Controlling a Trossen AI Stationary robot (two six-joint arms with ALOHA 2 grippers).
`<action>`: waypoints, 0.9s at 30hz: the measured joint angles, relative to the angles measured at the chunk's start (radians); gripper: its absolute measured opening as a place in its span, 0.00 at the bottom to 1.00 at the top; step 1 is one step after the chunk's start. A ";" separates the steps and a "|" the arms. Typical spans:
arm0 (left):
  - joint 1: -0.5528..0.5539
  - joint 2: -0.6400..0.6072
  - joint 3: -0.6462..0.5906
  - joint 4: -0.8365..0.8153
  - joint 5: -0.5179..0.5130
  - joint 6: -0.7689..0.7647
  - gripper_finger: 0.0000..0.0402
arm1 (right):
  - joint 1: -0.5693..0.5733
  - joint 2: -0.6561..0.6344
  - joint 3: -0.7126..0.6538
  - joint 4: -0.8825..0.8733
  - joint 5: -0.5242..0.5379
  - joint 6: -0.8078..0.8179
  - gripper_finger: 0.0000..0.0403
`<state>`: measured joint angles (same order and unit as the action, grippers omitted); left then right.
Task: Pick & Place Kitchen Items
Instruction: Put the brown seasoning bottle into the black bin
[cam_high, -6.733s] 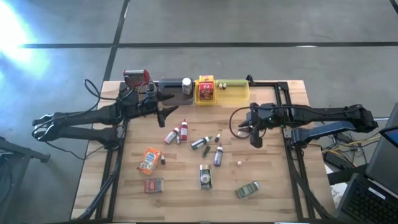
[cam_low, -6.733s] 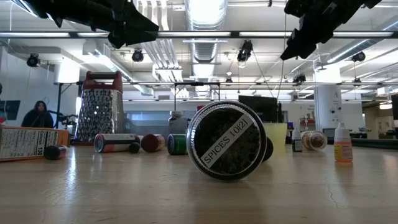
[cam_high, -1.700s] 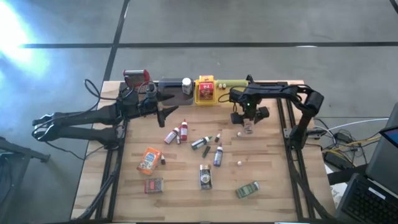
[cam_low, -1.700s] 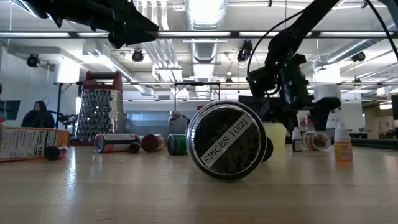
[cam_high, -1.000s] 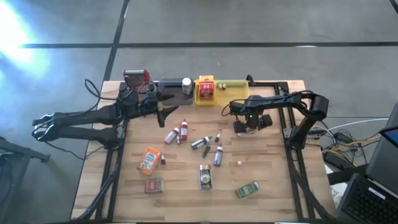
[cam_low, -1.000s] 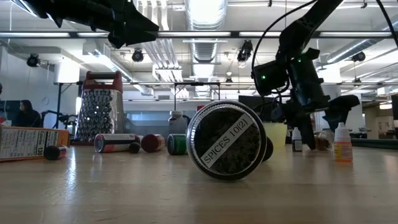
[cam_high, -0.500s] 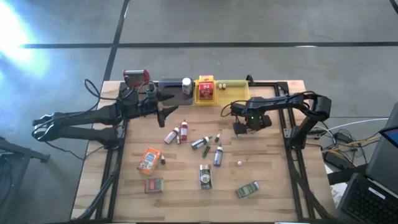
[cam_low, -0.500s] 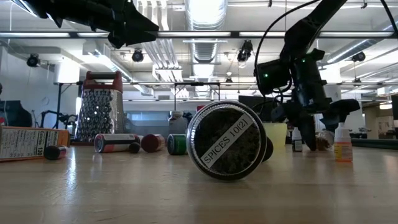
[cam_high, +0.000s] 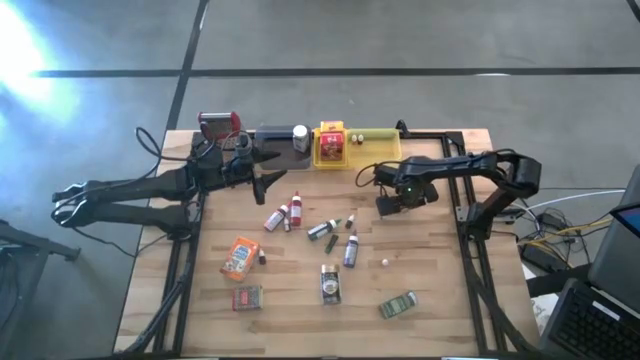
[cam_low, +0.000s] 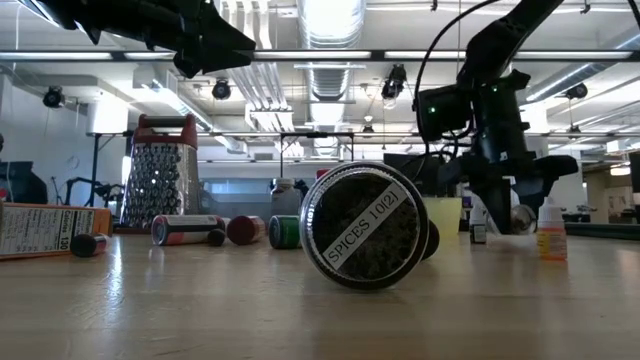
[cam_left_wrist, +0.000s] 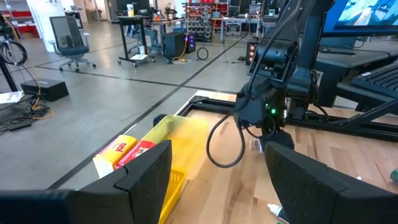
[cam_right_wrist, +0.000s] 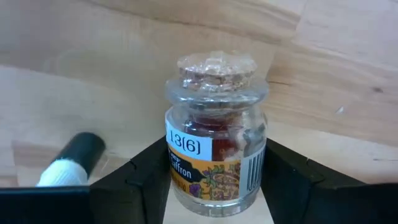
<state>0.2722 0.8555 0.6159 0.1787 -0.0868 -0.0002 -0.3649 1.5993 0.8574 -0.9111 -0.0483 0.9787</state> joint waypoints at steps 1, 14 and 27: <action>0.000 0.000 0.000 0.000 0.000 0.000 0.66 | 0.000 -0.006 0.000 0.002 0.000 -0.011 0.49; 0.000 0.000 0.000 0.000 0.000 0.000 0.66 | -0.002 -0.099 0.123 0.009 -0.027 -0.308 0.48; 0.000 0.000 0.000 0.000 0.000 0.000 0.66 | -0.001 -0.092 0.344 0.151 -0.036 -0.871 0.49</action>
<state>0.2725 0.8555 0.6159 0.1787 -0.0867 -0.0002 -0.3656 1.5076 1.2016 -0.7604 -0.0845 0.1072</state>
